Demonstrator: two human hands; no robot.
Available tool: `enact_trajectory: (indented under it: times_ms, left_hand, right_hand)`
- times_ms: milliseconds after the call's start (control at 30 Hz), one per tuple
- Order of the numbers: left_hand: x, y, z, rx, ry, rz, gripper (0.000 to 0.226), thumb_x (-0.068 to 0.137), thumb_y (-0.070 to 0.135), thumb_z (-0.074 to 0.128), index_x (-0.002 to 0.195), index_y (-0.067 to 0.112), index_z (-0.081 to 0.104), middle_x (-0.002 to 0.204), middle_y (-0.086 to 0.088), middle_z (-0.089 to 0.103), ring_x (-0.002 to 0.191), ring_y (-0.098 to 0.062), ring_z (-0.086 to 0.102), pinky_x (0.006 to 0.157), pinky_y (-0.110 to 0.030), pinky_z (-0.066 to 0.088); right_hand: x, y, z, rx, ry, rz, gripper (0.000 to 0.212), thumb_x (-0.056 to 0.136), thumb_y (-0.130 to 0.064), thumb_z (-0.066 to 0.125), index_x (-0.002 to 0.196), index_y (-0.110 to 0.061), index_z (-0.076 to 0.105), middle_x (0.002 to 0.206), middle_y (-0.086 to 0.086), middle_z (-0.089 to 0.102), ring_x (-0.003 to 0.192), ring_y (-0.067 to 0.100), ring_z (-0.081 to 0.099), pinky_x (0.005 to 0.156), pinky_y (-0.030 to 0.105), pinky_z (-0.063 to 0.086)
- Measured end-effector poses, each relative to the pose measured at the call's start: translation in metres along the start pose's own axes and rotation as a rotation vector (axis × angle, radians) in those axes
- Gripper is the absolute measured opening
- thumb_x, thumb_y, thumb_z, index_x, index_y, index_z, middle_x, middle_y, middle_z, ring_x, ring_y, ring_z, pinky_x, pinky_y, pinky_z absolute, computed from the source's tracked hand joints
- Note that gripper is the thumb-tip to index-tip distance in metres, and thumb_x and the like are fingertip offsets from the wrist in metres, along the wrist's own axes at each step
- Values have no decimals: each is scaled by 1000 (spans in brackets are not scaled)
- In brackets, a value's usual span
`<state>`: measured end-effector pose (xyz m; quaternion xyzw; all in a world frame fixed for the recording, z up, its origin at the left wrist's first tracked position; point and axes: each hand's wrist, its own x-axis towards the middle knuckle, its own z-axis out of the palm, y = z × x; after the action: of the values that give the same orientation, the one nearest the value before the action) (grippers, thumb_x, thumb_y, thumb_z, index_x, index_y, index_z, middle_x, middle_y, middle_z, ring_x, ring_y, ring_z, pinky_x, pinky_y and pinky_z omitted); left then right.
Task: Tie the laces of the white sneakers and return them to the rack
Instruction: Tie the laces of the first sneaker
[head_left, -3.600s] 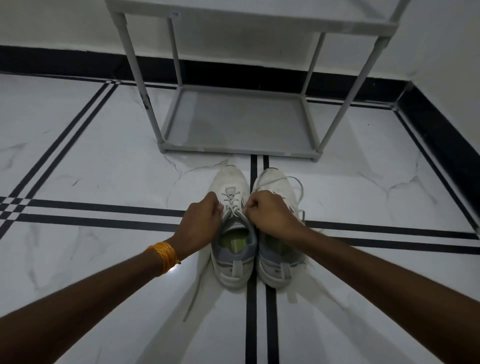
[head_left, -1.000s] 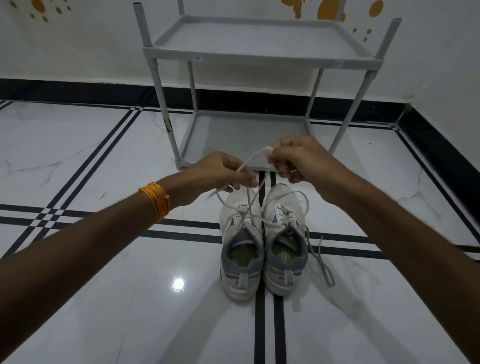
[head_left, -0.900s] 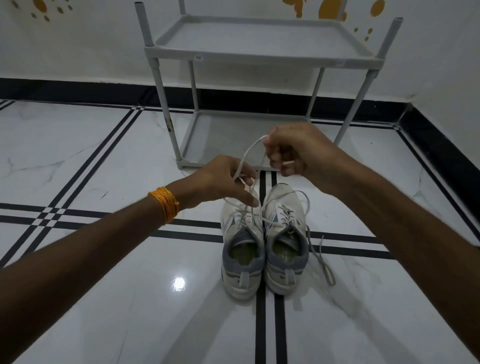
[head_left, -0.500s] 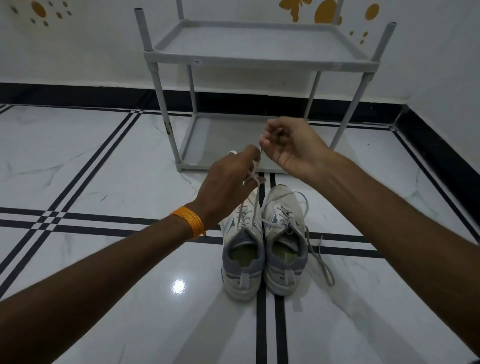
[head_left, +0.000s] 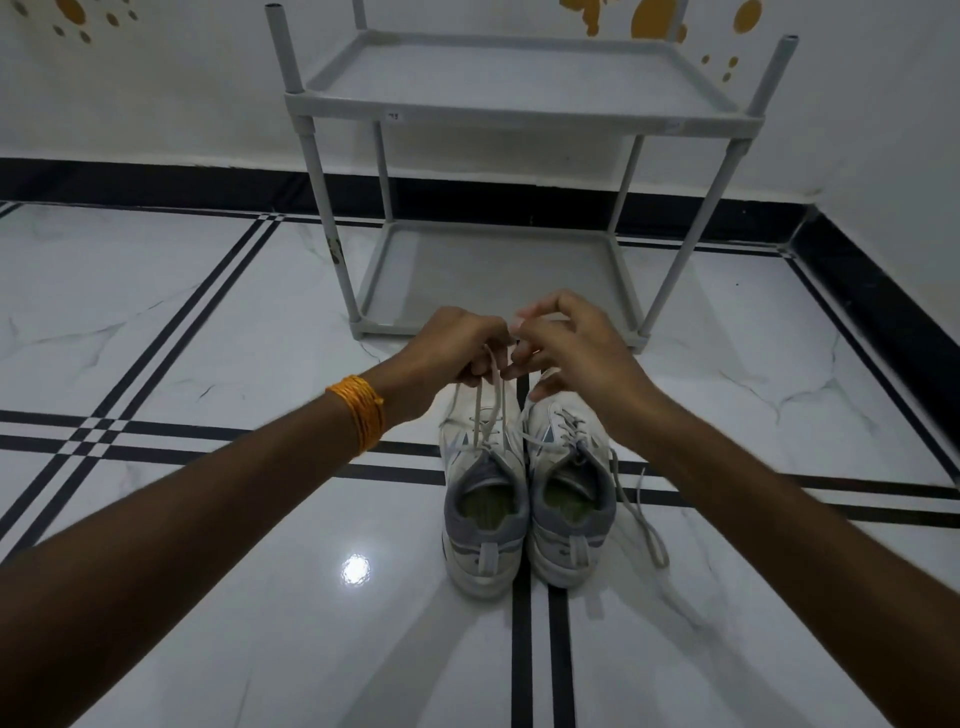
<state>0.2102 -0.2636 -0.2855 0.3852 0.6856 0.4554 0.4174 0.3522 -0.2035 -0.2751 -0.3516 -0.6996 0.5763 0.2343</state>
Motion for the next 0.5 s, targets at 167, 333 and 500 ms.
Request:
enact_trajectory:
  times_ms: [167,333,500]
  left_hand:
    - [1,-6,0,23,16,54,28,91,19,50,80,1,70,73,-8,67,69,-18,64,65,-28,54]
    - [3,-11,-7,-19,50,96,35,97,26,52,91,-2,72,82,-14,74,73,-22,74,64,-24,59]
    - [-1,-27,-28,441,321,313,42,90,43,64,75,5,74,64,-4,73,53,-8,70,59,-20,58]
  right_hand:
    - [-3,9,6,2,-187,79,45,88,-22,68,125,-18,44,104,12,70,82,22,73,58,25,55]
    - [5,11,-4,-83,-141,79,31,83,-24,73,109,-13,62,69,0,66,54,8,56,51,22,43]
    - [14,17,-33,-311,117,-42,12,78,-22,76,88,-17,73,74,-16,62,75,3,57,78,27,46]
